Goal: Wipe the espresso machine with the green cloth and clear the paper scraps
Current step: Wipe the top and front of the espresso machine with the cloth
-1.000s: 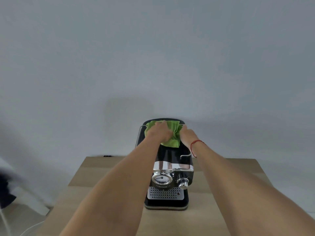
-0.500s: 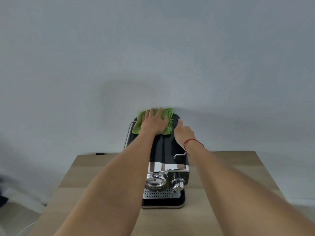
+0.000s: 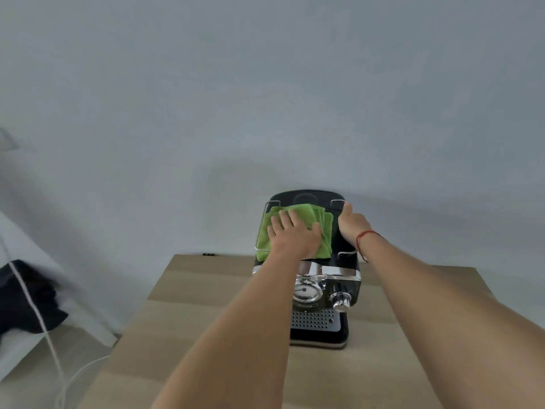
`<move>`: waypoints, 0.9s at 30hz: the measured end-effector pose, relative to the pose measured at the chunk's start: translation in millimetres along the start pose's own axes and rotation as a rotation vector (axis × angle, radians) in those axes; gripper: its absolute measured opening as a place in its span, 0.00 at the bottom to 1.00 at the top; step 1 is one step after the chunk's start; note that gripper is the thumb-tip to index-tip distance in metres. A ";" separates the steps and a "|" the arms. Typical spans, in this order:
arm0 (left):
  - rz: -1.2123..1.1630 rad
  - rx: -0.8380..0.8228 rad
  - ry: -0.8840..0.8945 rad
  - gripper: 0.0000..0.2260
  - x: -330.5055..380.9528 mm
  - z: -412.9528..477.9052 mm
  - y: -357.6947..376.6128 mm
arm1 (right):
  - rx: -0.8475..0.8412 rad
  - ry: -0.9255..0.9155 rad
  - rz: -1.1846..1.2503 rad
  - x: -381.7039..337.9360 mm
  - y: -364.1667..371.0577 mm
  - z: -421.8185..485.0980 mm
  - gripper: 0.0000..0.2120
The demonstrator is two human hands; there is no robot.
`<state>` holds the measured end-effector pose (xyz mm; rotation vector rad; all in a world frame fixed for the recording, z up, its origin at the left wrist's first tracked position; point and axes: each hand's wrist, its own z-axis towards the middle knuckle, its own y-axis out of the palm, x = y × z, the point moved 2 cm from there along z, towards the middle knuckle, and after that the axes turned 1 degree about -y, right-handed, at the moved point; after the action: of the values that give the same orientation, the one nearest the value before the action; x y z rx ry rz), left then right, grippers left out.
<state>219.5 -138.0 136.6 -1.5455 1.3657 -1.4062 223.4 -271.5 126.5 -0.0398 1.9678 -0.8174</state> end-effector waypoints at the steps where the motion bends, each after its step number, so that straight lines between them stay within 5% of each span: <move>1: -0.012 0.014 -0.040 0.35 0.3 -0.1 -0.8 | 0.007 0.001 -0.009 -0.3 0.5 -0.1 0.31; 10: -0.178 0.046 -0.245 0.56 -5.1 48.0 -14.3 | 0.021 0.008 -0.024 2.8 2.7 12.5 0.30; 21: -0.222 0.078 -0.226 0.38 -7.1 49.6 -12.5 | 0.014 -0.018 -0.012 -0.6 -0.6 5.9 0.26; 27: -0.076 0.089 0.020 0.35 -4.1 13.4 -2.1 | -0.005 -0.003 0.023 -3.6 -4.1 -3.1 0.28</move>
<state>233.3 -136.0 134.2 -1.5433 1.2501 -1.5115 221.6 -271.8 132.5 -0.0214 1.9637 -0.7971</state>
